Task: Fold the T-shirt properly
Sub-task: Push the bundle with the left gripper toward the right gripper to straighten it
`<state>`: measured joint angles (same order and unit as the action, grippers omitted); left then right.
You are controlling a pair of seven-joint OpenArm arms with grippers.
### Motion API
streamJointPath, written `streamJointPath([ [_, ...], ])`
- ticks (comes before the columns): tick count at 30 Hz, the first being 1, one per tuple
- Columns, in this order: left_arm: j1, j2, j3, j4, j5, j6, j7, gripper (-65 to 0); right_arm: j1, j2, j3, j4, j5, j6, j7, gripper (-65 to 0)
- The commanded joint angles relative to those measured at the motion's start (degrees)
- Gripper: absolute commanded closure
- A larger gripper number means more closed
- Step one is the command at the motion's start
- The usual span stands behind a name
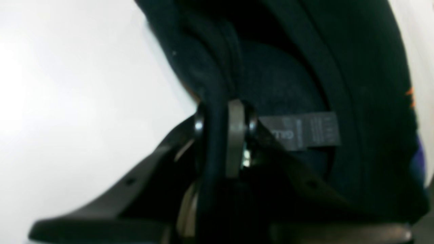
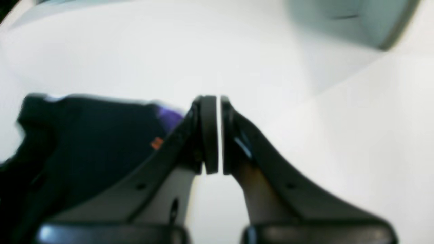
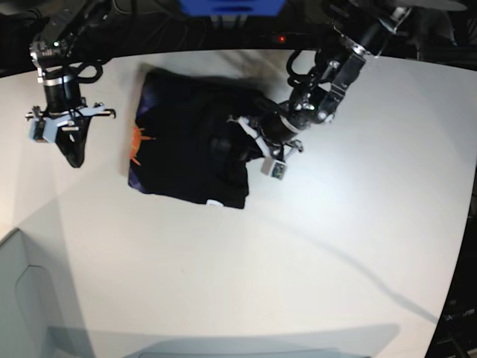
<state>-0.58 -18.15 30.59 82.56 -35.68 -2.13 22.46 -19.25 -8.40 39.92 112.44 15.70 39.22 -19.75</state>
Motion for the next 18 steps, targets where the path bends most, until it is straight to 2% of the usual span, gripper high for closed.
streamJointPath([
  [1, -2.98, -0.79, 2.51, -1.47, 1.26, 1.74, 2.29, 0.0, 0.65, 0.36, 1.70, 0.66, 0.96, 0.78, 1.51, 0.0],
  [3, -8.96, -1.23, 9.28, -4.81, 1.44, 0.33, 2.29, 0.0, 1.79, 0.62, 4.87, 0.66, 0.96, 0.78, 1.42, 0.0],
  [6, -18.19, -0.79, 18.60, -10.70, 1.44, -6.79, 2.29, 0.0, 2.15, 0.71, 6.98, 0.57, 0.96, 0.78, 1.42, 0.0],
  [7, -21.09, 0.35, 21.50, -12.81, 1.53, -9.17, 2.29, 0.0, 2.15, 0.80, 7.33, 0.57, 0.87, 0.78, 1.42, 0.0],
  [11, -31.20, 6.15, 32.14, -21.51, 3.11, -13.82, 2.29, 0.0, 1.62, 1.41, 7.33, 0.57, 0.87, 0.78, 1.42, 0.0],
  [15, -38.06, 13.80, 40.93, -29.77, 9.53, -17.61, 2.03, 0.0, 1.44, 1.24, 7.42, 0.30, 0.87, 0.78, 1.42, 0.0],
  [18, -40.34, 19.16, 43.39, -35.75, 15.15, -20.68, 1.94, 0.0, 1.44, 1.24, 7.42, 0.30, 0.87, 0.78, 1.42, 0.0],
])
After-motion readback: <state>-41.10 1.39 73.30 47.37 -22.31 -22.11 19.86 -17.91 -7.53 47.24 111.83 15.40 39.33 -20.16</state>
